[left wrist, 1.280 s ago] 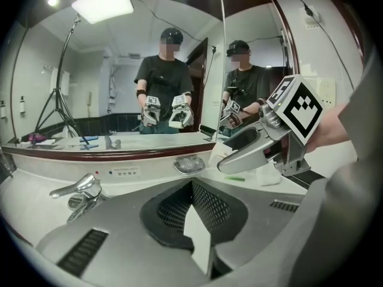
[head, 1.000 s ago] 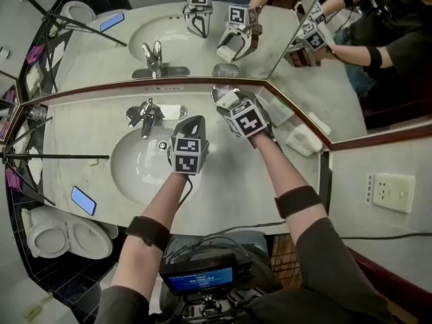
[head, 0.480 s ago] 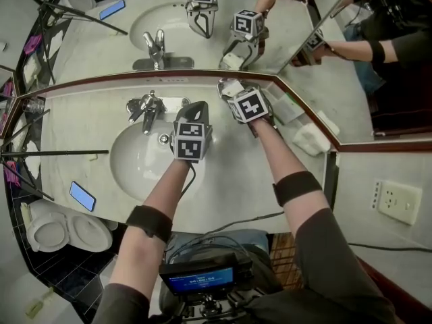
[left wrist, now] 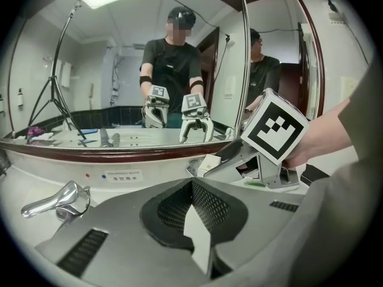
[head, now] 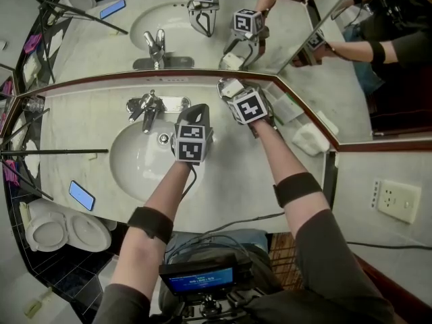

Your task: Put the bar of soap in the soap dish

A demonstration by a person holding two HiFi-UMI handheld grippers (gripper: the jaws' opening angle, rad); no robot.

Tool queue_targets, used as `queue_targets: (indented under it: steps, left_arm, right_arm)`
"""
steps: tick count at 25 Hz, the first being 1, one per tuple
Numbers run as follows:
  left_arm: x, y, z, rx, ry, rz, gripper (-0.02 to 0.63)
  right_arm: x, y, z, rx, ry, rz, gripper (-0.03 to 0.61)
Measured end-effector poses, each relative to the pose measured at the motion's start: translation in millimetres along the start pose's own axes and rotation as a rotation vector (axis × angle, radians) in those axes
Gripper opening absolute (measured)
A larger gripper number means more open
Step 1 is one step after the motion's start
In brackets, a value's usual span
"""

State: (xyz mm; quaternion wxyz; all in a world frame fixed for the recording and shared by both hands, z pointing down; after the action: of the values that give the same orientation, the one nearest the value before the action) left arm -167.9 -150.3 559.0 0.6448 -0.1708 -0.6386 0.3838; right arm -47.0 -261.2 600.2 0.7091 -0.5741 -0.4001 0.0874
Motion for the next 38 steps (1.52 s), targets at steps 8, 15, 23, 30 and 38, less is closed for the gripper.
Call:
queue_targets:
  steps: [8, 15, 23, 30, 38]
  left_arm:
    - [-3.6, 24.0, -7.7, 0.002, -0.022, -0.027, 0.003]
    - [0.1, 69.5, -25.1, 0.020, -0.039, -0.079, 0.003]
    - [20.7, 114.3, -47.5, 0.036, -0.013, -0.124, 0.003]
    - [48.8, 138.6, -67.8, 0.065, -0.003, -0.120, 0.003]
    - [73.0, 153.2, -75.2, 0.055, -0.059, -0.125, 0.002]
  right_arm:
    - [11.3, 31.7, 12.9, -0.039, 0.011, -0.044, 0.355]
    - [33.7, 110.9, 35.9, -0.021, -0.019, -0.222, 0.102]
    - [86.7, 186.4, 59.7, -0.013, -0.144, -0.381, 0.017]
    - [128.4, 214.6, 80.8, -0.043, -0.212, -0.451, 0.017]
    - [152.1, 214.5, 90.2, -0.034, -0.243, -0.426, 0.017]
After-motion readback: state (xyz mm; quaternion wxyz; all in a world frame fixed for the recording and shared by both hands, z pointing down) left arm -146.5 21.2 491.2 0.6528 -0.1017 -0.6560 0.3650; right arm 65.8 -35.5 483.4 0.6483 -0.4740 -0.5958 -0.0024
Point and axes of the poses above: the fingertips, and each gripper's own axes: y backward along the fingers, z to its left, x out of its underside, the point moved 7 cm from there along y, backward along the fingers, and after that the axes turned 11 degrees about z, right-handed, at the moved point
